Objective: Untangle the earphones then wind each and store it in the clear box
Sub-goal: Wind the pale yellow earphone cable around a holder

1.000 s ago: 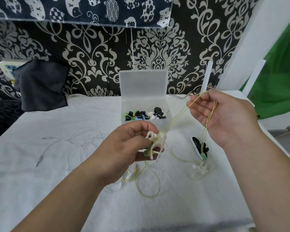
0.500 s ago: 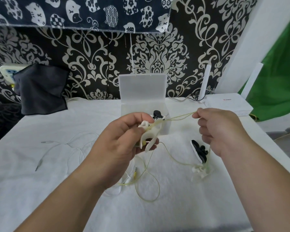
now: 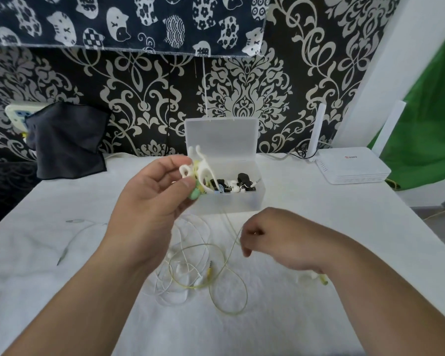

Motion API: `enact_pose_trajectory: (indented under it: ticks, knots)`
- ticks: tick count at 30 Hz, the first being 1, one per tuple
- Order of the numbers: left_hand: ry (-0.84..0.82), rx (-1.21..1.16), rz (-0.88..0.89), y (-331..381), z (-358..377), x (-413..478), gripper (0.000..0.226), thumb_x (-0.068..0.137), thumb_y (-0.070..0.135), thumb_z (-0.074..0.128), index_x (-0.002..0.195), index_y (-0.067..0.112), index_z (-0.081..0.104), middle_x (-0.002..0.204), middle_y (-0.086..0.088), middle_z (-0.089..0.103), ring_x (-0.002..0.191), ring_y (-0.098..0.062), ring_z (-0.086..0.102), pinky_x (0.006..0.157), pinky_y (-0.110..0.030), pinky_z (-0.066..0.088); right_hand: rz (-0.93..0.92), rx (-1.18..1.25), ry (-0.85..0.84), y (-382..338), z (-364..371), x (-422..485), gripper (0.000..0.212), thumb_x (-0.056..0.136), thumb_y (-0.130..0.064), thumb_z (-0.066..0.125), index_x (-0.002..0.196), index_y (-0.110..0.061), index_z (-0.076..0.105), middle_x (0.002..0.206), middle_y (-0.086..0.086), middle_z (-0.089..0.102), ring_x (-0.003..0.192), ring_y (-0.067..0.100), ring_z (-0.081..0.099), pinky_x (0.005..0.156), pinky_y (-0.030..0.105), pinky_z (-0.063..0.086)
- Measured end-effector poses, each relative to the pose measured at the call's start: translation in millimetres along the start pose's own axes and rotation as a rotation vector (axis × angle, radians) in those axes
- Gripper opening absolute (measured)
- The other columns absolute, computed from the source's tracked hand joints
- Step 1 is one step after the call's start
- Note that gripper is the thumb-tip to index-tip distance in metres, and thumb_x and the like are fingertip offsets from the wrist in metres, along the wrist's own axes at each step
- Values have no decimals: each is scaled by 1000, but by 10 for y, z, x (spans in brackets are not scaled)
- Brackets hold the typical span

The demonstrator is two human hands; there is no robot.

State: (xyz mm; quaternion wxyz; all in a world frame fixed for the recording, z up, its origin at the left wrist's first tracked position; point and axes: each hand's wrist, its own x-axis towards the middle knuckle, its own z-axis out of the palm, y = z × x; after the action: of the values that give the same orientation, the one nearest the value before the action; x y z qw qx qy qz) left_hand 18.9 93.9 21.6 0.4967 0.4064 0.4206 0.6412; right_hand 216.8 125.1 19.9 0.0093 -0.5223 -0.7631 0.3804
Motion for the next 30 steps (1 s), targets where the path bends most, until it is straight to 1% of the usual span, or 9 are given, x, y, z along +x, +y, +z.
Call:
enact_pose_trajectory:
  ticks: [2,6,10,15,17,20,22,26,30]
  knots:
    - [49,41,22,0,-64,27,19,79,7,66,95,18,68,88,0,73,80,-12,68,83,-29,56,-98,-40,-90,-108,22,-68,26,98,-32,52,82,-23,70,56,-6,42,48,11,36,50,28,31]
    - [84,147,27,-41,-142,43,25,90,-7,59,94,17,66,84,4,69,79,-14,66,92,-41,53,-259,10,-224,-276,4,-216,27,102,-33,51,84,-25,70,53,-11,41,51,8,35,52,24,31]
    - [70,258,10,-91,-153,46,32,92,-9,57,92,21,68,87,5,65,78,-21,60,97,-49,51,-347,123,-272,-347,-120,-320,27,102,-24,52,81,-21,69,52,-24,52,52,0,45,53,9,33]
    - [34,302,-4,-110,-165,62,37,92,-10,56,88,24,70,86,0,65,78,-22,57,94,-49,50,-414,265,-257,-273,-257,-374,28,97,-28,56,73,-21,69,53,-10,38,51,9,30,48,18,27]
    - [4,463,53,-133,-160,46,35,90,-7,62,88,26,70,86,-1,65,77,-17,59,84,-38,50,-469,360,-232,-260,-259,-365,26,93,-29,55,73,-21,69,55,-10,38,53,9,31,51,19,27]
    - [-112,793,101,-164,-95,-16,33,90,0,66,89,33,67,88,10,67,69,-4,59,64,-13,42,-499,533,-101,-251,-273,-335,22,90,-26,57,76,-17,71,55,-7,36,51,10,29,49,22,24]
    - [-201,860,69,-177,-48,-58,34,91,3,66,89,37,67,93,11,67,74,-5,64,64,-14,44,-473,600,108,-220,-299,-290,21,88,-26,58,76,-16,72,53,-4,35,49,11,27,49,25,21]
    - [-327,695,-22,-125,40,-127,33,90,-4,64,87,29,69,94,3,69,92,-14,68,83,-32,58,-301,528,607,-56,-333,-140,27,94,-24,57,71,-21,71,50,-14,41,46,5,35,54,26,26]
    - [-452,464,-66,-65,123,-161,26,84,-9,66,88,17,69,87,-1,67,88,-12,64,77,-24,51,-165,690,631,41,-294,-53,37,100,-16,52,66,-20,67,52,-7,31,47,13,24,47,25,21]
